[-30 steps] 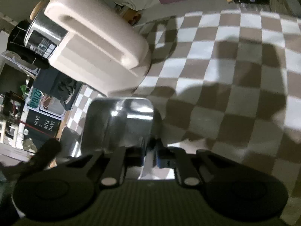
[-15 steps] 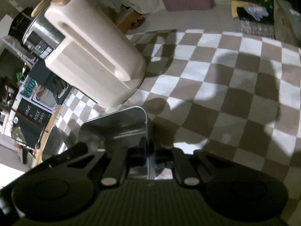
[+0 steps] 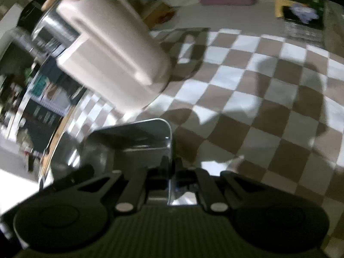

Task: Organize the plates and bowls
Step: 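Carry both steel trays with both grippers toward the stacked bowls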

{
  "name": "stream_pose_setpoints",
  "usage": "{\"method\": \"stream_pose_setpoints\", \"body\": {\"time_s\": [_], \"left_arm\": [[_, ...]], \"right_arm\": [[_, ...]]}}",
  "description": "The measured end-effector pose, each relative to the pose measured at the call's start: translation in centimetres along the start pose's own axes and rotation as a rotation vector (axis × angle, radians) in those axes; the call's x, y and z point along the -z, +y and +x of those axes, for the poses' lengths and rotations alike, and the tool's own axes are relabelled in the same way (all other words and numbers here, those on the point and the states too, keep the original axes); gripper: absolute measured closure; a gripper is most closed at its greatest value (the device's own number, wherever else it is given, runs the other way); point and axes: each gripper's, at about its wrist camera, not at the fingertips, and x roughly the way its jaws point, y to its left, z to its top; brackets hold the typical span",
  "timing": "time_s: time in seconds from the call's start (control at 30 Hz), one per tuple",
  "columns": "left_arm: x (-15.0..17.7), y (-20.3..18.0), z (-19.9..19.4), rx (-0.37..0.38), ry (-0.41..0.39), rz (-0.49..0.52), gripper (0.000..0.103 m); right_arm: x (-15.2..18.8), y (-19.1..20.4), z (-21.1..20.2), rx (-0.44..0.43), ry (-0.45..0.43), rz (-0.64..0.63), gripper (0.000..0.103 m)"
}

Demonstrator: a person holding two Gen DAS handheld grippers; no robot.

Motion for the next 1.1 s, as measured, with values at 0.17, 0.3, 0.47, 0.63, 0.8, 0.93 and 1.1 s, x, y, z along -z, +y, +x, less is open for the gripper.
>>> {"method": "stream_pose_setpoints", "body": {"time_s": [0.17,0.3,0.47,0.63,0.8,0.93,1.1], "left_arm": [[1.4,-0.3,-4.6,-0.004,-0.045,-0.033,0.087],[3.1,-0.9,-8.5,-0.040,-0.060,-0.059,0.087],[5.8,-1.2,-14.2,-0.044,-0.112,-0.116,0.087],[9.8,-0.9,-19.1,-0.030,-0.134,-0.178,0.087],[14.2,-1.3,-22.0,-0.048,-0.122,-0.236,0.087],[17.3,-2.1,-22.9,-0.076,-0.093,-0.248,0.086],[20.9,-1.9,-22.3,-0.073,-0.057,-0.297,0.086]], "right_arm": [[0.5,1.0,-3.2,-0.067,-0.024,-0.092,0.097],[1.7,2.2,-6.2,-0.123,-0.044,-0.197,0.097],[3.9,2.8,-9.7,-0.205,-0.039,-0.337,0.097],[6.1,2.8,-12.5,-0.297,-0.003,-0.428,0.097],[8.5,3.3,-14.4,-0.318,0.030,-0.557,0.097],[10.5,3.6,-14.7,-0.301,0.057,-0.607,0.096],[12.3,3.7,-14.2,-0.246,0.109,-0.659,0.096]]}}
